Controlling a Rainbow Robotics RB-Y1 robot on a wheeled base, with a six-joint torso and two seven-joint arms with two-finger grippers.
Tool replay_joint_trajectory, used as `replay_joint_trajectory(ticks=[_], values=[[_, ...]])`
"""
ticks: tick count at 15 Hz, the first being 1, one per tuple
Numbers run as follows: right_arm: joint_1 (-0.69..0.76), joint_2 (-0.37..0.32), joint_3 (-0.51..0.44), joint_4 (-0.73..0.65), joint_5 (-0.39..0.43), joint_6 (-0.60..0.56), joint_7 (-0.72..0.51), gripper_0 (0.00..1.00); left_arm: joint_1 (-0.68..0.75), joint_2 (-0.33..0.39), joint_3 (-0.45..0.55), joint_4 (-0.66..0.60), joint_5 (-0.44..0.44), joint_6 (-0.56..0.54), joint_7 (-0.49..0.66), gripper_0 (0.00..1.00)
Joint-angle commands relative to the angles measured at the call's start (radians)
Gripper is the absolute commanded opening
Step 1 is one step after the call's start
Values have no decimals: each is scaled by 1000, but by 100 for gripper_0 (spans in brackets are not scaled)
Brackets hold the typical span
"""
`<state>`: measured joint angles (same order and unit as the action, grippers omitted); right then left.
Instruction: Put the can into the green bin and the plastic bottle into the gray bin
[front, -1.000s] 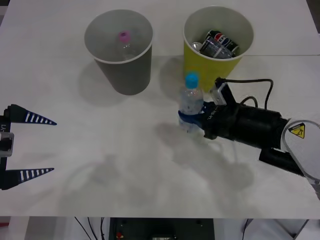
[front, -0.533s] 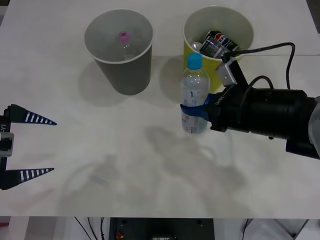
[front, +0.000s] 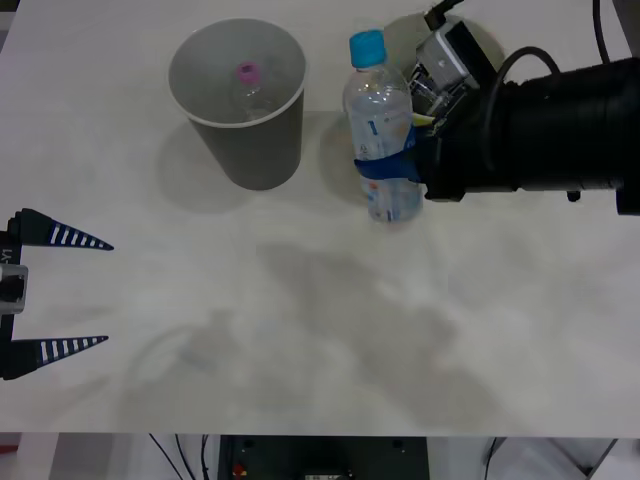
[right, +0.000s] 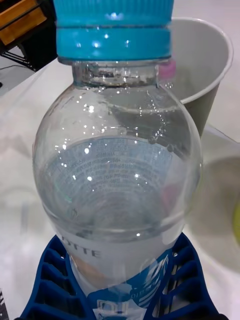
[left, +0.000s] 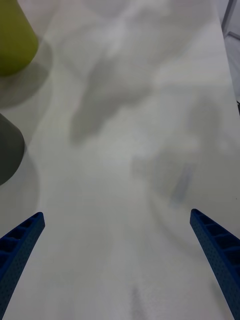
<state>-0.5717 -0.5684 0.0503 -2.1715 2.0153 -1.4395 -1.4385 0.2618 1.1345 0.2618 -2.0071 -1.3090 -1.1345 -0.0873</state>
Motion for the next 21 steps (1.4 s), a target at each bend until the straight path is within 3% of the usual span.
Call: replay_joint_trajectory(ticks=[1, 6, 10, 17, 21], values=[[-169, -4, 37, 121, -12, -73, -3, 0, 0, 0, 0, 0, 0, 0, 0, 100], [-497, -18, 221, 440, -20, -70, -3, 0, 0, 0, 0, 0, 0, 0, 0, 100], [-708, 9, 379, 682, -30, 19, -3, 0, 0, 0, 0, 0, 0, 0, 0, 100], [-944, 170, 525, 1081, -23, 218, 9, 0, 0, 0, 0, 0, 0, 0, 0, 100], [-1010, 246, 592, 1230, -29, 338, 30, 0, 0, 0, 0, 0, 0, 0, 0, 100]])
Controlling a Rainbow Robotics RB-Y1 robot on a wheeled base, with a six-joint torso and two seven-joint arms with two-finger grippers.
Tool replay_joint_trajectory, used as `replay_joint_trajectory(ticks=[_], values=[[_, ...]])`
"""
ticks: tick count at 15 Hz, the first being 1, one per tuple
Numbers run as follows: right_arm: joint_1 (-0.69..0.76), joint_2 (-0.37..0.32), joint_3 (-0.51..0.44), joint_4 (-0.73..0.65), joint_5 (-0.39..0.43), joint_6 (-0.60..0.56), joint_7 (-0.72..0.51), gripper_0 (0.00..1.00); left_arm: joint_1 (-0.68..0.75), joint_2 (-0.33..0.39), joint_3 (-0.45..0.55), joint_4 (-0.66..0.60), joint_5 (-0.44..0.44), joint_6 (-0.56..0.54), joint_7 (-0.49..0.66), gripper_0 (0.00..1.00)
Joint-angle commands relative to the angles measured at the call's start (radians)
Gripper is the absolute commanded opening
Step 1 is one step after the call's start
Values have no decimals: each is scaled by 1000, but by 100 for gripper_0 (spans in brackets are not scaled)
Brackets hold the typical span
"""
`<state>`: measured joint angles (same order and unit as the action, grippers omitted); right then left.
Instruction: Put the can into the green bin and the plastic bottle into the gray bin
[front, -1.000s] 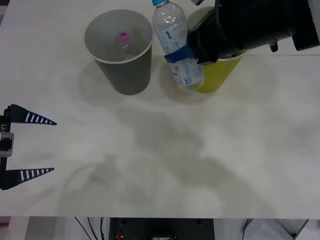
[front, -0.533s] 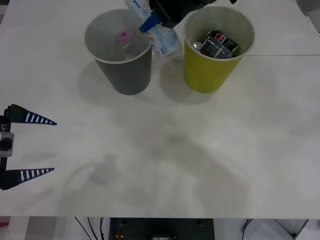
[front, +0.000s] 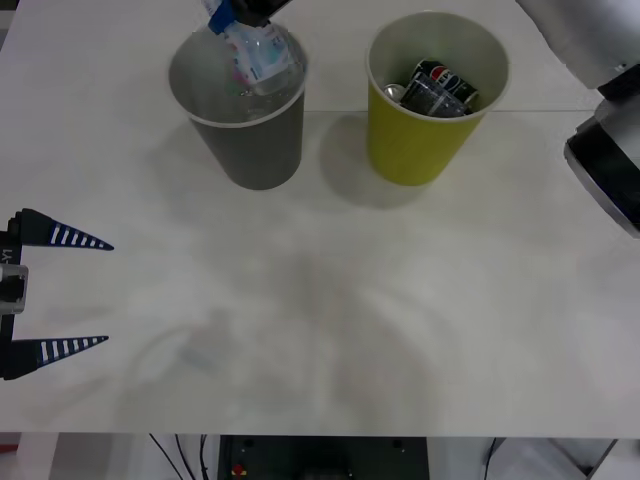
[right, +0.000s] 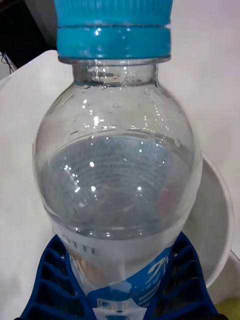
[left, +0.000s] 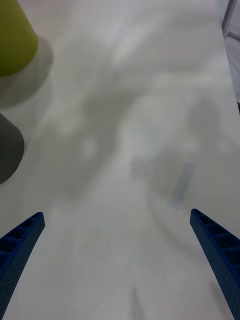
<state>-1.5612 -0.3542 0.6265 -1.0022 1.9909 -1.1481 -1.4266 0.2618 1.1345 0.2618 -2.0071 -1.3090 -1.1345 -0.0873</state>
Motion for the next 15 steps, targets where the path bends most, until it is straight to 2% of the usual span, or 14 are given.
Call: replay_joint_trajectory(ticks=[1, 2, 3, 4, 5, 6, 10, 13, 15], values=[[-26, 44, 16, 82, -7, 60, 37, 0, 0, 0, 0, 0, 0, 0, 0, 100], [-26, 50, 16, 88, -11, 70, 44, 4, 0, 0, 0, 0, 0, 0, 0, 100], [-26, 50, 16, 88, -11, 71, 46, 19, 0, 0, 0, 0, 0, 0, 0, 100], [-26, 50, 16, 88, -14, 71, 68, 39, 0, 0, 0, 0, 0, 0, 0, 100], [-26, 50, 16, 88, -20, 71, 78, 82, 0, 0, 0, 0, 0, 0, 0, 100], [-26, 50, 16, 88, -27, 71, 78, 100, 0, 0, 0, 0, 0, 0, 0, 100], [-26, 20, 4, 80, -54, 33, 115, 100, 0, 0, 0, 0, 0, 0, 0, 100], [-3, -55, -76, 37, -121, -91, 195, 100, 0, 0, 0, 0, 0, 0, 0, 100], [55, -135, -131, -47, -190, -167, 239, 100, 0, 0, 0, 0, 0, 0, 0, 100]])
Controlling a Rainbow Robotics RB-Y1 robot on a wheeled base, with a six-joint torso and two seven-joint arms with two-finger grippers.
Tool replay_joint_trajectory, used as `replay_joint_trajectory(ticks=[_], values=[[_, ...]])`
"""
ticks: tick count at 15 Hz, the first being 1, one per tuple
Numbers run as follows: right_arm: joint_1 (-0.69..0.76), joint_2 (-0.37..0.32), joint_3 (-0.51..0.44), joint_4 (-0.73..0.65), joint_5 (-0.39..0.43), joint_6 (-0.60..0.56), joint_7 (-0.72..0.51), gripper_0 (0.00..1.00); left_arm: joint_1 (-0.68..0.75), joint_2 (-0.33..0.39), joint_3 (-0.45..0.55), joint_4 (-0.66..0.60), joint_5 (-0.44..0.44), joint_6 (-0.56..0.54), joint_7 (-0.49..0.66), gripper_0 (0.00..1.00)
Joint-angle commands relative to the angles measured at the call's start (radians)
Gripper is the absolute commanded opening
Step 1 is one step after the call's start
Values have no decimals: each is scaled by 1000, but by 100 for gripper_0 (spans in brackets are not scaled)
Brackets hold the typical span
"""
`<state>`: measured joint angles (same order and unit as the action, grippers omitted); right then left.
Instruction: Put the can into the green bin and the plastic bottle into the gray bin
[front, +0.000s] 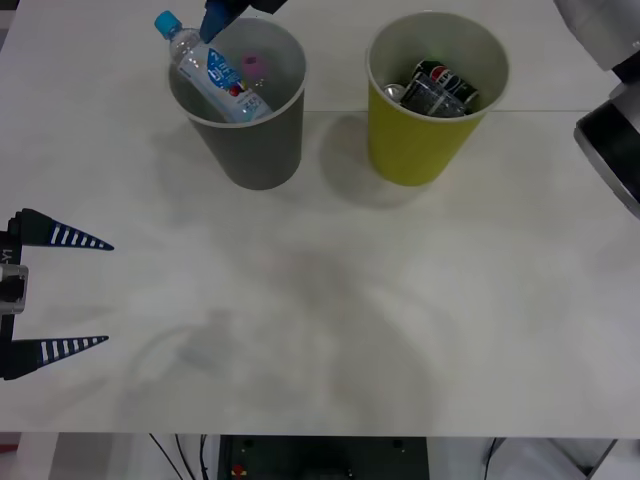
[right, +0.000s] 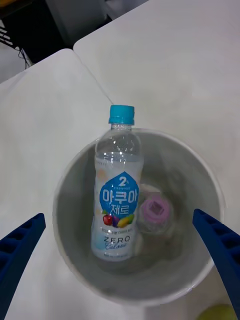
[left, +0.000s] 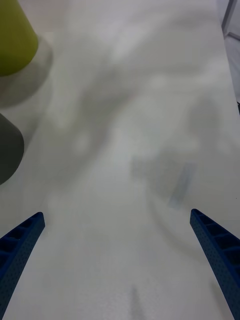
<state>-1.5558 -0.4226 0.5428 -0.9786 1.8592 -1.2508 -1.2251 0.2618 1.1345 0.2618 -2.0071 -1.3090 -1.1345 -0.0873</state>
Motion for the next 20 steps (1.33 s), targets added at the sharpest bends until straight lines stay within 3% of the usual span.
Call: replay_joint_trajectory(ticks=[1, 5, 9, 11, 16, 20], values=[[89, -111, -76, -137, -78, -102, 50, 100, 0, 0, 0, 0, 0, 0, 0, 100], [246, -240, -167, -347, -137, -194, 98, 100, 0, 0, 0, 0, 0, 0, 0, 100], [459, -358, -271, -581, -187, -199, 125, 100, 0, 0, 0, 0, 0, 0, 0, 100], [597, -406, -346, -709, -203, -199, 205, 100, 0, 0, 0, 0, 0, 0, 0, 100], [824, -476, -468, -816, -319, -207, 412, 100, 0, 0, 0, 0, 0, 0, 0, 100], [1016, -490, -583, -913, -350, -226, 570, 100, 0, 0, 0, 0, 0, 0, 0, 100]])
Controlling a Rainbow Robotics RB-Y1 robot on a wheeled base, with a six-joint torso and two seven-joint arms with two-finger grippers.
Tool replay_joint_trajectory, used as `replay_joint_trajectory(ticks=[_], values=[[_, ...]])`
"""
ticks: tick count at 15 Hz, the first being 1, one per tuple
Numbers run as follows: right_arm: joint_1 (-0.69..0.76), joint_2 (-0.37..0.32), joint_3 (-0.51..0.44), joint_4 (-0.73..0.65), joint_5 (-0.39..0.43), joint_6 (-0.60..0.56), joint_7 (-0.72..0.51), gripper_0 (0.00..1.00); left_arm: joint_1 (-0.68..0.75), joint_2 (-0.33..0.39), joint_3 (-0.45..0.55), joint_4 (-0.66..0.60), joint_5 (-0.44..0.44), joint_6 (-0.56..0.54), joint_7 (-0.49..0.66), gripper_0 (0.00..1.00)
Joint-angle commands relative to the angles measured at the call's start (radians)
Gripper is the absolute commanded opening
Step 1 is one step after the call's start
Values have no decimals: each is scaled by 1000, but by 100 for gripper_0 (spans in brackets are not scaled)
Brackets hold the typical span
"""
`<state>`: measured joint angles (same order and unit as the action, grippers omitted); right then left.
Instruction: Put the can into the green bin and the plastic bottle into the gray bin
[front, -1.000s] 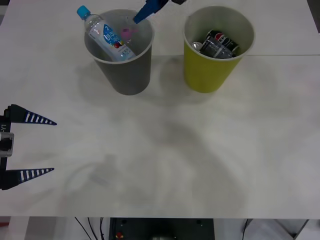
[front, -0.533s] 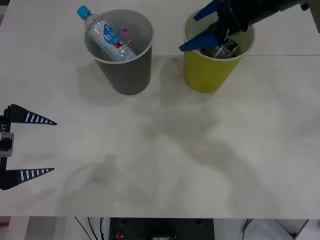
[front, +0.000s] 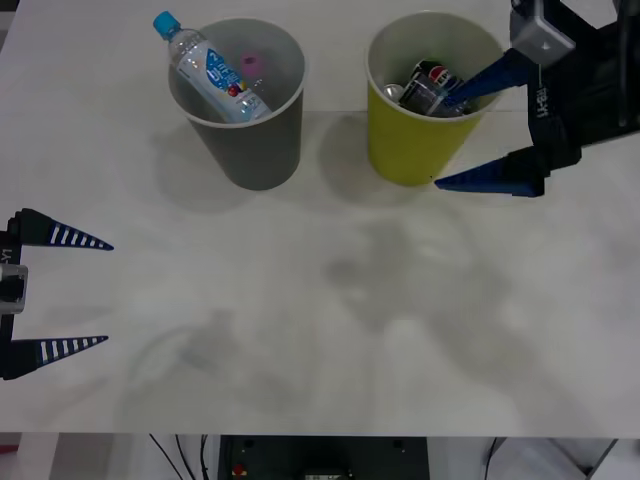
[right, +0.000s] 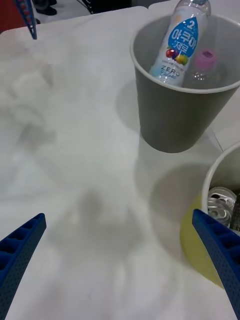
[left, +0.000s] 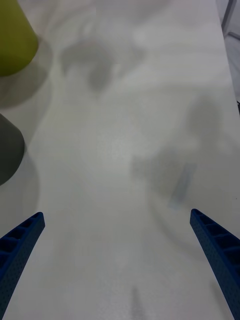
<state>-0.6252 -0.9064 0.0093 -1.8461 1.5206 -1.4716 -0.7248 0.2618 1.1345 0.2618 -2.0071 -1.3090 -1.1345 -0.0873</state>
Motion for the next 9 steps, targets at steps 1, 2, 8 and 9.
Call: replay_joint_trajectory(ticks=[1, 2, 8, 9], values=[[124, -8, -72, -64, -17, -6, 100, 100, 0, 0, 0, 0, 0, 0, 0, 100], [167, -11, -95, -81, -25, -6, 133, 100, 0, 0, 0, 0, 0, 0, 0, 100], [421, -11, -233, -196, -56, -7, 294, 100, 0, 0, 0, 0, 0, 0, 0, 100], [469, -11, -258, -212, -62, -7, 320, 100, 0, 0, 0, 0, 0, 0, 0, 100]])
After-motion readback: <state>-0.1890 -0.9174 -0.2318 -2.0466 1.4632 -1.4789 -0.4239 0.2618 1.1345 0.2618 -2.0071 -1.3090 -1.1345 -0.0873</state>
